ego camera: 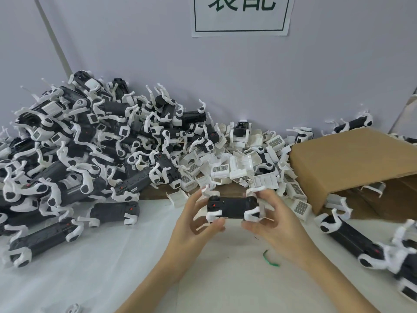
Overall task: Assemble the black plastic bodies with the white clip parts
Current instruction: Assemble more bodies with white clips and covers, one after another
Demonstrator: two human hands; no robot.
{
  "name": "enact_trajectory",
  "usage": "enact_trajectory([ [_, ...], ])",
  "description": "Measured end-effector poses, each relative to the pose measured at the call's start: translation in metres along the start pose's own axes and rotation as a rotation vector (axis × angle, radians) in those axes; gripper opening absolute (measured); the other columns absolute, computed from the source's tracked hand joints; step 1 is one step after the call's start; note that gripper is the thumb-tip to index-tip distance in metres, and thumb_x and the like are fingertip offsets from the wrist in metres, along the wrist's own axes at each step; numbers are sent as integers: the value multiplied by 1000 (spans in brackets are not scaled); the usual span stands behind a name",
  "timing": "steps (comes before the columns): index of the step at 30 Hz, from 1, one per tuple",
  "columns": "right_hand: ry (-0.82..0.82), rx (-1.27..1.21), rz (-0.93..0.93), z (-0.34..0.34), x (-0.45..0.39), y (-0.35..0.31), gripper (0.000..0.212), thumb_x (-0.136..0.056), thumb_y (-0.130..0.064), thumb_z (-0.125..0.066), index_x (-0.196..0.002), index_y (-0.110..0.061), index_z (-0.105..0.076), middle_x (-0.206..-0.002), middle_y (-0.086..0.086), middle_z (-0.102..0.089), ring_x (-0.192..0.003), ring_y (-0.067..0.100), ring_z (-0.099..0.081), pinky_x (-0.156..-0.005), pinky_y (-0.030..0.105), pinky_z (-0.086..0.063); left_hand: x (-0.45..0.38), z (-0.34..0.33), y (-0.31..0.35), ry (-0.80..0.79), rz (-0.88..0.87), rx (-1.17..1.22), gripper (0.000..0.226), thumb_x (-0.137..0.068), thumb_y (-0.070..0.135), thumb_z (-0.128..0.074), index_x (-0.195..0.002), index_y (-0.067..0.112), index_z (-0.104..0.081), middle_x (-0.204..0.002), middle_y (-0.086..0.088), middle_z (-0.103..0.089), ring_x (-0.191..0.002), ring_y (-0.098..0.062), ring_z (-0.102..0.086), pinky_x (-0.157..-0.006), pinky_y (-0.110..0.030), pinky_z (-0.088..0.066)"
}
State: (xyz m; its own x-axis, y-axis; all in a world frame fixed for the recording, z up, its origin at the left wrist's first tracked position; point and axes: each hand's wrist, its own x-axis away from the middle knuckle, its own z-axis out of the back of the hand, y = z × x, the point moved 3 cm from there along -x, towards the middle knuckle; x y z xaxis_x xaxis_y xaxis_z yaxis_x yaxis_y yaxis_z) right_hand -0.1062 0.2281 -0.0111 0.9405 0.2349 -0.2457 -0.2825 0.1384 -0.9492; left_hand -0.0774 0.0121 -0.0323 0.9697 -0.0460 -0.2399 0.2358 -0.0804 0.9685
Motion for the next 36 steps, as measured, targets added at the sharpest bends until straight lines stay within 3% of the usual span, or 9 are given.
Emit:
enact_trajectory([
  [5, 21, 86, 138, -2, 2, -2, 74, -78, -6, -90, -133, -41, -56, -124, -18, -62, -82, 14, -68, -69, 24, -56, -2, 6, -4, -97, 93, 82, 79, -89, 30, -84, -154, 47, -43, -122, -7, -69, -84, -41, -73, -75, -41, -60],
  [8, -19, 50, 109, -6, 2, -2, 76, -80, 4, -85, -132, -45, -58, -129, -9, -58, -79, 28, -66, -63, 31, -58, -2, 5, -1, -64, 142, 263, 60, -89, 57, -77, -142, 38, -59, -116, -16, -69, -83, -40, -70, -74, -40, -58],
  [12, -120, 31, 126, -8, 4, -7, 74, -92, 15, -63, -139, -41, -56, -122, 1, -62, -86, 27, -65, -76, 26, -54, -4, 4, 5, -3, 262, 402, 71, -83, 81, -60, -124, 23, -59, -107, -16, -70, -77, -40, -67, -67, -41, -57],
  [15, -169, -77, 111, -10, 5, -12, 71, -94, 14, -45, -143, -36, -58, -130, -7, -67, -99, 26, -71, -87, 30, -53, -1, 6, 6, 44, 219, 321, 39, -101, 55, -65, -112, 20, -50, -107, -18, -67, -80, -38, -65, -70, -40, -57],
  [17, -125, -353, 23, -15, 3, -13, 54, -97, -9, -54, -145, -34, -58, -122, -4, -72, -104, 25, -71, -91, 36, -57, 0, 8, 7, 90, 173, 320, 25, -102, 37, -63, -115, 20, -51, -110, -19, -66, -82, -38, -66, -78, -39, -58],
  [22, -30, -340, -145, -22, 5, 3, 70, -73, -68, -82, -133, -36, -66, -115, 16, -73, -112, 27, -72, -113, 46, -48, 2, 9, 10, 89, 96, 132, 56, -90, 51, -74, -139, 30, -57, -126, -7, -73, -112, -26, -73, -105, -43, -50],
  [28, -14, -352, -145, -16, 5, 1, 59, -74, -46, -88, -129, -41, -68, -111, 0, -76, -107, 18, -72, -105, 37, -50, 8, 11, 7, 57, 30, -121, 52, -88, 60, -68, -135, 40, -60, -123, 6, -72, -114, -21, -70, -87, -24, -55],
  [32, -19, -279, -45, -13, 7, -13, 56, -88, -30, -83, -139, -38, -61, -125, -3, -72, -102, 8, -68, -87, 19, -54, 8, 11, 19, 21, -61, -115, 54, -95, 31, -72, -146, 24, -55, -139, 6, -68, -132, -14, -62, -106, -23, -49],
  [36, 45, -367, -140, -18, 5, -14, 64, -85, -51, -80, -142, -33, -58, -133, 5, -68, -124, 24, -66, -102, 38, -52, 10, 11, 30, -11, -173, -164, 62, -98, 17, -71, -153, 20, -45, -151, 7, -58, -147, -14, -48, -123, -29, -37],
])
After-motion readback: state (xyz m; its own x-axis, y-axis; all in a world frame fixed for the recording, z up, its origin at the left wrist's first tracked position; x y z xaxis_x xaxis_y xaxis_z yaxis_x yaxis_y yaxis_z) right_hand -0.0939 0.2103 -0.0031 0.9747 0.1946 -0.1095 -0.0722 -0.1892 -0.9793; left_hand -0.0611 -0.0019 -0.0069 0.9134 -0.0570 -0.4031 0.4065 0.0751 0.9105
